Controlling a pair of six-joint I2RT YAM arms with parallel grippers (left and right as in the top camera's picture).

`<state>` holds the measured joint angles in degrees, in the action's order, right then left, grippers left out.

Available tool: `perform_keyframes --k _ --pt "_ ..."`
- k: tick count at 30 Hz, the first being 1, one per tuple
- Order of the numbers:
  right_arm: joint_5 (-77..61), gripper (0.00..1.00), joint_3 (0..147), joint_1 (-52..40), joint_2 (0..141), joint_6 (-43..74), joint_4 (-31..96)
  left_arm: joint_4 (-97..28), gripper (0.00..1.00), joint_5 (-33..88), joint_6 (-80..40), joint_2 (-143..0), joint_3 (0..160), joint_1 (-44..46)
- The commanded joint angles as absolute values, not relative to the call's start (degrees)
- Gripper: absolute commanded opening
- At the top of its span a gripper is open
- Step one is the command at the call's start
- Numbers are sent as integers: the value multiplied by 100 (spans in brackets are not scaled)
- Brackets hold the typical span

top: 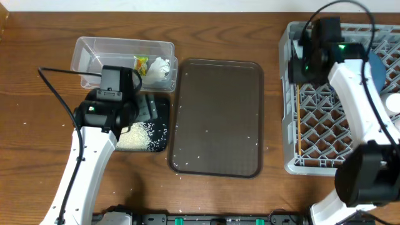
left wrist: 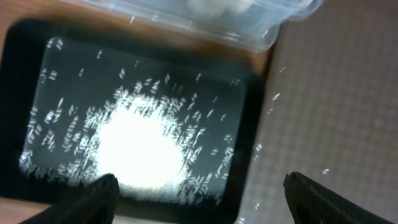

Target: Sort waste into correct bins and load items into the dishwasher rack

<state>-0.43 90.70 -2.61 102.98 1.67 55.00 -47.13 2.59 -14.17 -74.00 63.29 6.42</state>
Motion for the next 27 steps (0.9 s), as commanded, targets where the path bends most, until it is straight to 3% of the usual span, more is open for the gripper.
perform_keyframes --k 1,9,14,19,22,27 --pt "-491 65 9225 -75 10060 342 5242 -4574 88 449 -1203 -7408 6375 617" --pt "-773 68 9223 384 10025 384 6123 -5623 91 451 -1164 -7332 6372 607" --pt "-749 75 9013 574 9714 388 6423 -5806 91 445 -1155 -6654 6243 607" --pt "-386 81 7839 499 8514 526 5299 -5356 91 351 -1035 -5142 5754 622" --pt "-301 99 6777 475 7437 672 4250 -5188 96 158 -1028 -4239 5492 622" --pt "-150 99 5745 508 6112 679 3570 -5074 97 123 -1033 -3378 5474 622"
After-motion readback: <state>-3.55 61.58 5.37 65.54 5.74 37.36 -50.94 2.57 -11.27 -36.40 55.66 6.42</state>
